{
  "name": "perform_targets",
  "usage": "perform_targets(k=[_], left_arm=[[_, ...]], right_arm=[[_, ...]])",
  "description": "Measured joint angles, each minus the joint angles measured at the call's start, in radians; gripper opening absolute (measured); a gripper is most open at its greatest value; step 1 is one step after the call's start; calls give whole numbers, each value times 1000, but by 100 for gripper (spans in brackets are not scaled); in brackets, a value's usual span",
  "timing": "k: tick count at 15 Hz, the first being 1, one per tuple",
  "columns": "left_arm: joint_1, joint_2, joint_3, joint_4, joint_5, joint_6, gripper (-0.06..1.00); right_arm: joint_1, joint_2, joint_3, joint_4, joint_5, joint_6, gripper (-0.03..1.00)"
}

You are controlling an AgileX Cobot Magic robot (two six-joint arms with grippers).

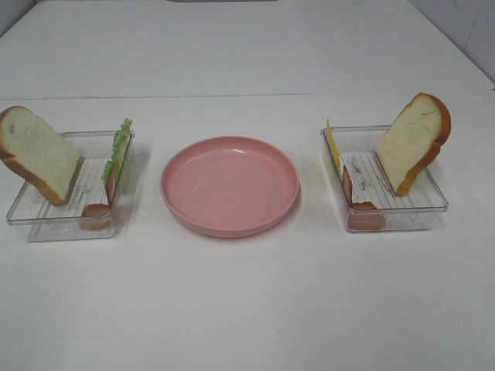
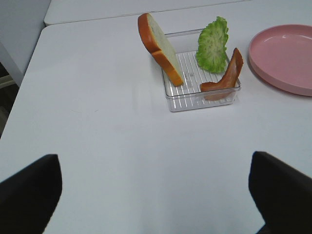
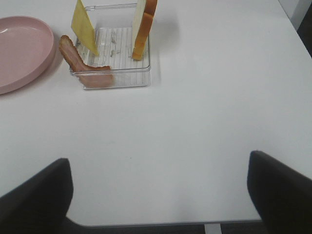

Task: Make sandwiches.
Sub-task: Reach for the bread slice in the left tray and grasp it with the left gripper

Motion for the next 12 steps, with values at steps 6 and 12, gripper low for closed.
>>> perform_targets(k=[6, 12], left_arm=[[0, 0, 0, 0, 0, 0, 96], [0, 162, -37, -29, 15, 0, 96]], right_arm=[[0, 0, 0, 0, 0, 0, 93], [0, 0, 0, 0, 0, 0, 93]])
